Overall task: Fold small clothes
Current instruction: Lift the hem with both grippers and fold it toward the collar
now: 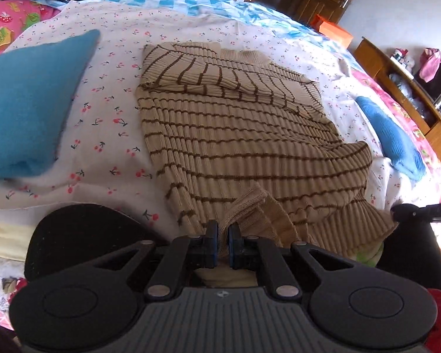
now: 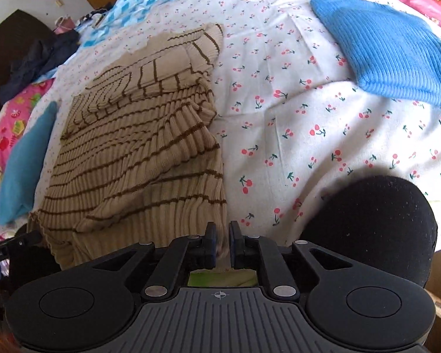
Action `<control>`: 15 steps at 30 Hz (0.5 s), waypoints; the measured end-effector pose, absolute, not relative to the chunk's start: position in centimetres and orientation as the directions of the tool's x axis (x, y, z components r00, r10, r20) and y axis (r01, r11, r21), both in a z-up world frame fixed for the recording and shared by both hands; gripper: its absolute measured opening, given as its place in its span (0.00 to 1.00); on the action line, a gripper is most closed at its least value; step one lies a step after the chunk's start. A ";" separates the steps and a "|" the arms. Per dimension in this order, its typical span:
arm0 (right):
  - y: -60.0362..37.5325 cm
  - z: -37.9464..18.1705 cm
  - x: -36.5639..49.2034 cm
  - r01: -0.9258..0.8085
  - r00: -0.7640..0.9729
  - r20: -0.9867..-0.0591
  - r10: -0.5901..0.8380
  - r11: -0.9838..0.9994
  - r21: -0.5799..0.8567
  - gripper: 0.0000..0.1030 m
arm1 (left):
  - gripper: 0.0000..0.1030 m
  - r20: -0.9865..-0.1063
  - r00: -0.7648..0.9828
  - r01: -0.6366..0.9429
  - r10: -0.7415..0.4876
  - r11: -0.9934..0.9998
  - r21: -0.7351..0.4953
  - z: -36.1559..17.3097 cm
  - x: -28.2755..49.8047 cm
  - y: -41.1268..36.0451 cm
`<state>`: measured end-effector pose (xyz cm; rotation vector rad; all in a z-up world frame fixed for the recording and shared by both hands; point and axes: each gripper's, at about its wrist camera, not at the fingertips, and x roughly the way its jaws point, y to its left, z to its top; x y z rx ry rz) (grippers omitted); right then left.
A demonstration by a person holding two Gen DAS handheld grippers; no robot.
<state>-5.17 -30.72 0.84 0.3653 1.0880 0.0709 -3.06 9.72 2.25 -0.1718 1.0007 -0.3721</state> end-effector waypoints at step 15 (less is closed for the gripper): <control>-26.1 -5.1 -1.8 0.036 0.272 -0.916 0.295 0.948 0.316 0.38 | 0.13 -0.798 0.468 0.345 -0.380 0.910 -0.231 2.6 -3.1 8.2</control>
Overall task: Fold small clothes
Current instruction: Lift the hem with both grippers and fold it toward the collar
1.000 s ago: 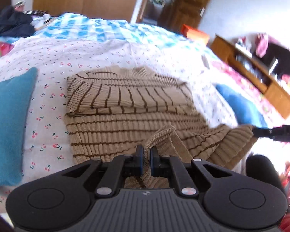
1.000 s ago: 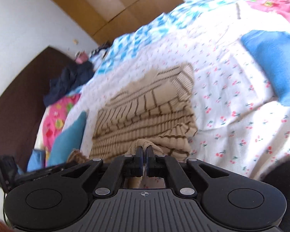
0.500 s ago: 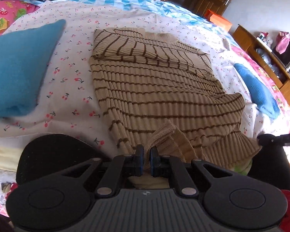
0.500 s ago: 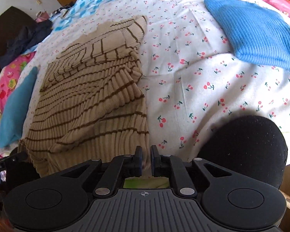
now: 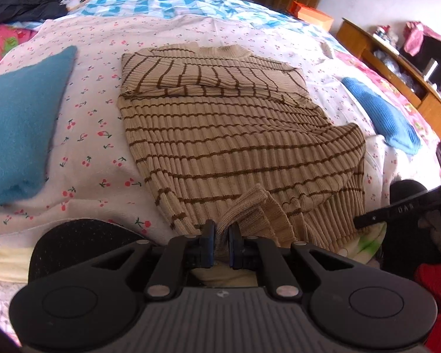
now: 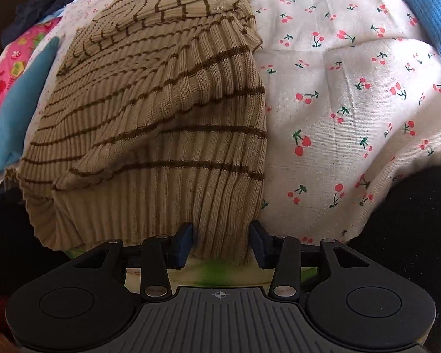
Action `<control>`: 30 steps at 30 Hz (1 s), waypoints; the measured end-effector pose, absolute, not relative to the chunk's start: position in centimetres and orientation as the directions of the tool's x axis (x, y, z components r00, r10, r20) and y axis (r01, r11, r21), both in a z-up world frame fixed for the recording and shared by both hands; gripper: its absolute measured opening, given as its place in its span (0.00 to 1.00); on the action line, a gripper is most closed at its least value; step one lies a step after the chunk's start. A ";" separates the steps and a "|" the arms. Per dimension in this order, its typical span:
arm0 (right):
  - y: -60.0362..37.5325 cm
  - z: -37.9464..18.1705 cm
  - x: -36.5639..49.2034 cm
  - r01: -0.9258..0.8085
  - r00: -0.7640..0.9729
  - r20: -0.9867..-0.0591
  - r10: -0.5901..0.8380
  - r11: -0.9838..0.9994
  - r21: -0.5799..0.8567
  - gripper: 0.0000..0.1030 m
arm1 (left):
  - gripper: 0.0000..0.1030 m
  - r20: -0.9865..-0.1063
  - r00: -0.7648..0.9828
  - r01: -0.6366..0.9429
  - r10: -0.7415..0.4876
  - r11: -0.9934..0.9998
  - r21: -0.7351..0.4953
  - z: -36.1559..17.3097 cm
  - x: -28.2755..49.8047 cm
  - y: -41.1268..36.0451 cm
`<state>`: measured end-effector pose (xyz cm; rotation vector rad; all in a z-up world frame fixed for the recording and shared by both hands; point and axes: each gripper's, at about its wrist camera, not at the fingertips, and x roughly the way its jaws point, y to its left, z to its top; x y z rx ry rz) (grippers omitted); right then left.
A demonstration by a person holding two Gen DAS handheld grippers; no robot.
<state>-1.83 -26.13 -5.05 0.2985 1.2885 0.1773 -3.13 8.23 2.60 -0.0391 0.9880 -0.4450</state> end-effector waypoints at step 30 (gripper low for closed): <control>-30.7 -2.8 -3.0 0.176 0.371 -0.772 0.516 0.777 0.604 0.08 | 0.30 -0.933 0.269 0.881 -0.239 0.452 0.138 1.9 -3.4 0.2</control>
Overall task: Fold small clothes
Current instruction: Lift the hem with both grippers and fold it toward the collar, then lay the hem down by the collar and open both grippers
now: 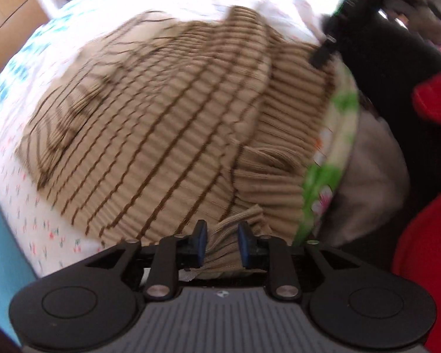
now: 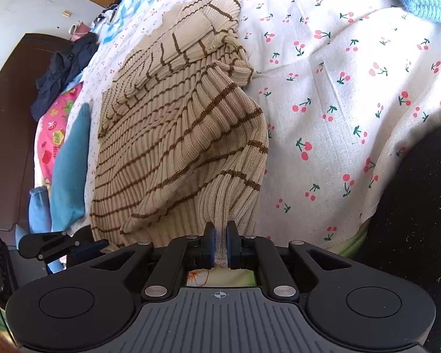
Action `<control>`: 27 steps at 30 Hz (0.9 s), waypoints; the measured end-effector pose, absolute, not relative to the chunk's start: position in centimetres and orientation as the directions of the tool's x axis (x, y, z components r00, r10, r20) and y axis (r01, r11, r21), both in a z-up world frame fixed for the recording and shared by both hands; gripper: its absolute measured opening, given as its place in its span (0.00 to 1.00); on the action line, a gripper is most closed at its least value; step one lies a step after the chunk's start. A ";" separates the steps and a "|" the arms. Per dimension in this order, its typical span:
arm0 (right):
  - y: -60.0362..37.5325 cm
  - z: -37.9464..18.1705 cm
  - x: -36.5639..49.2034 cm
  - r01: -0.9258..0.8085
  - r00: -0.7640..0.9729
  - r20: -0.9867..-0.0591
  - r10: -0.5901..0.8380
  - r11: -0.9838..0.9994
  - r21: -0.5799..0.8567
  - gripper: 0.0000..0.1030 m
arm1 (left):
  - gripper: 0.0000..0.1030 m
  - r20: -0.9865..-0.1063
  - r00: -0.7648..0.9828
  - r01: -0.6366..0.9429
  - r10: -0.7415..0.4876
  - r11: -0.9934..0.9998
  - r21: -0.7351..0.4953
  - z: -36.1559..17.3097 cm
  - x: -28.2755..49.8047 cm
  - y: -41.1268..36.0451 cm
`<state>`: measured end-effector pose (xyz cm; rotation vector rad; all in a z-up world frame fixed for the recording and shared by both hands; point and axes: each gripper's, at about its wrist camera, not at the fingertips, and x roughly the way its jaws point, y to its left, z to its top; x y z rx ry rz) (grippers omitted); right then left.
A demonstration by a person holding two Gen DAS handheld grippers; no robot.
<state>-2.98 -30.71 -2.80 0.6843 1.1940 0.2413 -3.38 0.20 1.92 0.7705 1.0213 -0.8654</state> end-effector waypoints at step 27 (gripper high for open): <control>-33.3 5.0 5.1 0.012 0.751 -0.366 0.550 0.543 0.840 0.07 | 0.11 -0.642 0.684 0.333 -0.346 0.931 -0.147 9.6 9.0 7.2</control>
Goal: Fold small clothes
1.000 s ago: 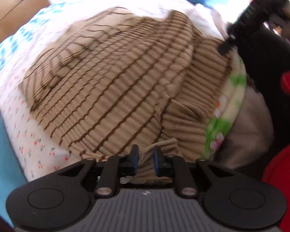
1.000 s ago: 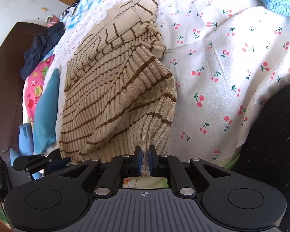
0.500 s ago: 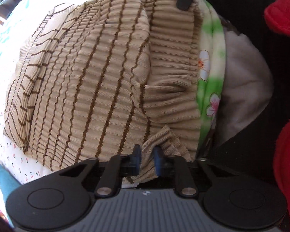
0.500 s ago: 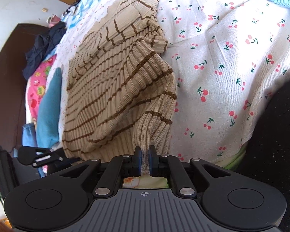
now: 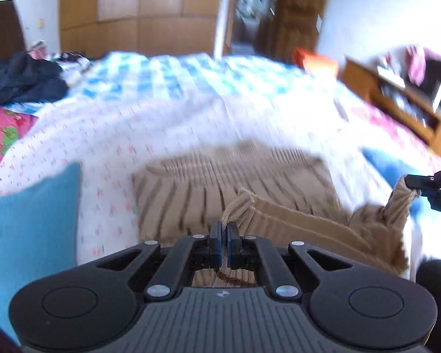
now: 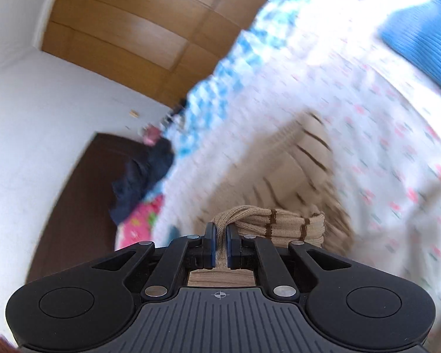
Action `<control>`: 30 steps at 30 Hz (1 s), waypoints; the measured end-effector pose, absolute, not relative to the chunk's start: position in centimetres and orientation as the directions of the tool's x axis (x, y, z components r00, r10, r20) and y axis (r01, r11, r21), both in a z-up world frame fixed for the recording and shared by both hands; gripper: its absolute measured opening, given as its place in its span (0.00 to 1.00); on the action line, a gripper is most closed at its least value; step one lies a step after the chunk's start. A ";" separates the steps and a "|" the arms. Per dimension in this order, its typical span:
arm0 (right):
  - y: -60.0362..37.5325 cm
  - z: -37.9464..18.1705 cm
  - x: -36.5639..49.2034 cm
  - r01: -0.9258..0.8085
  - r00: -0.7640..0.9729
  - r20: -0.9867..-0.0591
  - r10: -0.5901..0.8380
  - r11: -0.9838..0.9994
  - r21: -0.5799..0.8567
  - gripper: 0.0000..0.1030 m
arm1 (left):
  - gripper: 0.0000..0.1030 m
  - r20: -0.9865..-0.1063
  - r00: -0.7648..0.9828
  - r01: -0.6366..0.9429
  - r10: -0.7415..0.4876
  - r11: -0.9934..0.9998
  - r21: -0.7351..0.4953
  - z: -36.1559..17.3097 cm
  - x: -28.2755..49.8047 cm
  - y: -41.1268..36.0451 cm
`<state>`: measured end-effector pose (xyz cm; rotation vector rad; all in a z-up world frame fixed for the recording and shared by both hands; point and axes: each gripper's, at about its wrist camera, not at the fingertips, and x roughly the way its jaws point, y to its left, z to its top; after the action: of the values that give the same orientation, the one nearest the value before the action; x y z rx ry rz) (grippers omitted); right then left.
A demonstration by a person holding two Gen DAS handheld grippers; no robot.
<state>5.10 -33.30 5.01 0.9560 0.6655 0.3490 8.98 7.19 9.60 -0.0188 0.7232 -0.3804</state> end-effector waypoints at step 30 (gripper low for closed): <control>-31.9 -2.0 19.8 0.163 0.765 -0.596 0.244 0.821 0.546 0.36 | 0.41 -0.653 0.729 -0.005 -0.205 0.953 -0.304 -0.2 20.0 10.4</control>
<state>19.84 -31.92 -1.97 0.6186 0.7096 0.0471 20.04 10.35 -0.24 -0.2956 0.7486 -0.1120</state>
